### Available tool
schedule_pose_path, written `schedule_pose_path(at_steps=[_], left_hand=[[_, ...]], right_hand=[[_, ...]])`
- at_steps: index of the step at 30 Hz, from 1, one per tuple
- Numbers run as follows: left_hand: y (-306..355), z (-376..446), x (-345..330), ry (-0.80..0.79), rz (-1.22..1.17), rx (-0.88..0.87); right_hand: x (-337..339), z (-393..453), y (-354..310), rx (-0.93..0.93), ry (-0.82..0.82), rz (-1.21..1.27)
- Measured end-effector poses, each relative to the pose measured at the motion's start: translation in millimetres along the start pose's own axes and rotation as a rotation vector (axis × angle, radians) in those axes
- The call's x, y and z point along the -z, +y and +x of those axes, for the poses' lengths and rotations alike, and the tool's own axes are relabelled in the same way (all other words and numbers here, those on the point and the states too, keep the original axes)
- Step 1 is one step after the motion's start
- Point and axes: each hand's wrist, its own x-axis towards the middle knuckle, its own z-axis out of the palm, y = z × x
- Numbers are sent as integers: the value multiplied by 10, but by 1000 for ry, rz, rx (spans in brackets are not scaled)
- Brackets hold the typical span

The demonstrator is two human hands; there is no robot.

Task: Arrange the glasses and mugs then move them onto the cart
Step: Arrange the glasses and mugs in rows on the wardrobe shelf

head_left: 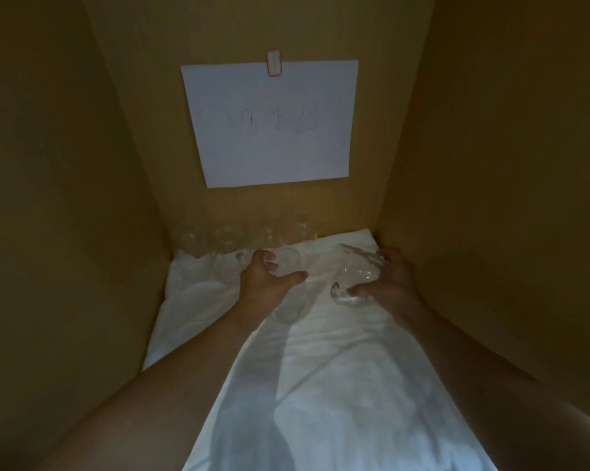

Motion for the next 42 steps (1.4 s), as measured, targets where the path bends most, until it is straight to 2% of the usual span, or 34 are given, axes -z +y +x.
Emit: schedule_pose_path(at_steps=[3,9,23,30,32,35,37,38,40,42], left_hand=[[48,94,-26,26,21,5],[144,170,-59,96,45,23],[226,141,-169,80,146,15],[291,77,-171,84,122,1],[316,59,-153,90,111,-13],[346,25,-123,105,135,-59],[365,-9,-108,108,143,-85],[381,-30,-99,109,131,-89],[427,-81,-89,110,111,-96],[469,-141,-81,102,91,-111]], right_hand=[[-80,348,-83,82,0,-276],[-311,779,-197,285,-172,-694],[-535,1247,-275,456,-278,-694],[-521,1067,-124,496,-223,-802],[-496,925,-15,535,-141,-695],[-493,580,137,595,97,-491],[-520,331,218,544,126,-355],[-538,235,251,455,66,-270],[-542,43,242,172,-194,6],[-514,-106,217,6,-428,212]])
